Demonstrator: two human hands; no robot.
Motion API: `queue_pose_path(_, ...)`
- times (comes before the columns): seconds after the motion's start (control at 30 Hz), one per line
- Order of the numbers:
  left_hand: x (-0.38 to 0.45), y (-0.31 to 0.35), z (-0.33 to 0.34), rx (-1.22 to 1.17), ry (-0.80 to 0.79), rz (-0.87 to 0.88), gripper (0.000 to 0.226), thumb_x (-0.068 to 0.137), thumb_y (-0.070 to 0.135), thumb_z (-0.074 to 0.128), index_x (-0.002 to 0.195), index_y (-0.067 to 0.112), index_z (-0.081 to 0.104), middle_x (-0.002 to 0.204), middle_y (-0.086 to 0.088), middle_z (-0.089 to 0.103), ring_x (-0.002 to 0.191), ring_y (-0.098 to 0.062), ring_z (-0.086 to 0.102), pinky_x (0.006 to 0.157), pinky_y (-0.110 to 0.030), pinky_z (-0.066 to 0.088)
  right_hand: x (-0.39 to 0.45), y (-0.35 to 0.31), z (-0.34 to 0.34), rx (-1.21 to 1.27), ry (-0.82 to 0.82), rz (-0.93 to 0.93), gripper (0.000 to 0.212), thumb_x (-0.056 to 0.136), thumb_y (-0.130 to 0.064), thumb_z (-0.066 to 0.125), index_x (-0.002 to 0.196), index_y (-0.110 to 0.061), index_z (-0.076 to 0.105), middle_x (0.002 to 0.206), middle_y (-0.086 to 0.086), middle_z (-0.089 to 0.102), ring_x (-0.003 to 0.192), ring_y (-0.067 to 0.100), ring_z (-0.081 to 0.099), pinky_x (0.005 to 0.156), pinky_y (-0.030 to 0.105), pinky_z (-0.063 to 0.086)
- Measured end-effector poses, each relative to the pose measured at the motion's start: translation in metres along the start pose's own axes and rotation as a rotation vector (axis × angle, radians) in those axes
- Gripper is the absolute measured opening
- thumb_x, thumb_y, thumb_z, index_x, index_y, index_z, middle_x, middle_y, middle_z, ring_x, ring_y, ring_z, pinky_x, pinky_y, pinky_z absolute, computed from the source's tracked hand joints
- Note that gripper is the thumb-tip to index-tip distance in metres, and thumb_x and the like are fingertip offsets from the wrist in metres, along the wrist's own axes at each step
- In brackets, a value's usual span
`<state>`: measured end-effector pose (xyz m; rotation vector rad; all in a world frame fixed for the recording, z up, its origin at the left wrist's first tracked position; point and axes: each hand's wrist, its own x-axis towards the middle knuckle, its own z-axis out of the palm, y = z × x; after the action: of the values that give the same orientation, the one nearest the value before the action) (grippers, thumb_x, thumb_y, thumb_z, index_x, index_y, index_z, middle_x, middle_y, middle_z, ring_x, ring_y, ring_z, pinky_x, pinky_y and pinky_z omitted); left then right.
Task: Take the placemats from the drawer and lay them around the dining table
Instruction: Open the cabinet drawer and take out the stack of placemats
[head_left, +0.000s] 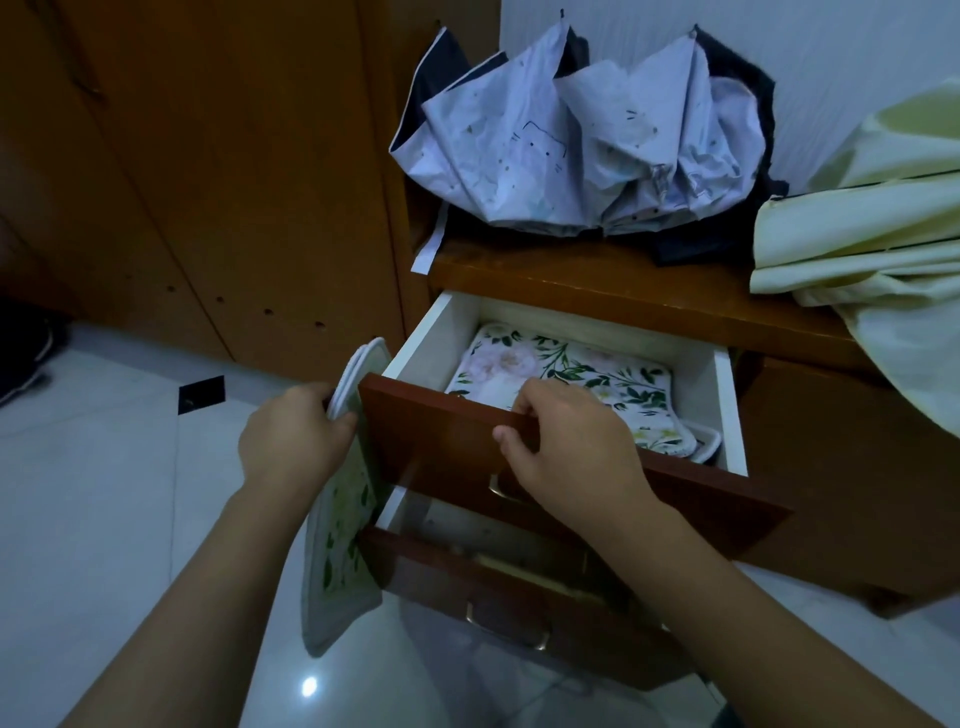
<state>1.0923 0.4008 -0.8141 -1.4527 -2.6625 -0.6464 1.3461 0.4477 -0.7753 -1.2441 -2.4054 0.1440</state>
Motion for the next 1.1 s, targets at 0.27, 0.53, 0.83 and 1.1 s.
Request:
queue_pose_path(0.27, 0.002, -0.005, 0.003, -0.028, -0.001, -0.005, 0.019, 0.088, 0.036, 0.064, 0.100, 0.022, 0.068, 0.075, 0.002, 0.064, 0.063, -0.018, 0.061, 0.055, -0.035, 0.057, 0.019, -0.018, -0.004, -0.032, -0.161, -0.040, 0.039, 0.090, -0.061, 0.047, 0.082, -0.023, 0.049, 0.074, -0.006, 0.051, 0.069, 0.011, 0.049, 0.058, 0.027, 0.037)
queue_pose_path(0.53, 0.003, -0.008, 0.003, -0.042, -0.040, 0.064, 0.010, 0.089, 0.032, 0.061, 0.089, 0.024, 0.068, 0.069, 0.003, 0.061, 0.062, -0.016, 0.057, 0.055, -0.031, 0.053, 0.008, -0.026, 0.014, 0.032, -0.043, 0.009, 0.036, 0.085, -0.059, 0.052, 0.078, -0.023, 0.050, 0.073, -0.009, 0.050, 0.072, 0.010, 0.048, 0.060, 0.027, 0.040)
queue_pose_path(0.83, 0.002, -0.019, -0.004, -0.005, -0.083, 0.095, 0.013, 0.081, 0.016, 0.060, 0.087, 0.022, 0.069, 0.069, 0.000, 0.062, 0.063, -0.020, 0.054, 0.054, -0.033, 0.052, 0.002, -0.035, -0.002, 0.051, -0.195, -0.047, 0.040, 0.081, -0.062, 0.057, 0.077, -0.022, 0.056, 0.068, -0.005, 0.056, 0.070, 0.013, 0.054, 0.065, 0.030, 0.046)
queue_pose_path(1.1, 0.001, -0.020, -0.006, -0.005, -0.095, 0.129, 0.012, 0.084, 0.022, 0.060, 0.091, 0.024, 0.070, 0.072, 0.001, 0.064, 0.066, -0.020, 0.056, 0.057, -0.035, 0.054, 0.005, -0.039, -0.014, -0.036, -0.260, -0.133, 0.047, 0.080, -0.065, 0.056, 0.077, -0.019, 0.063, 0.068, -0.002, 0.061, 0.067, 0.014, 0.057, 0.062, 0.028, 0.046)
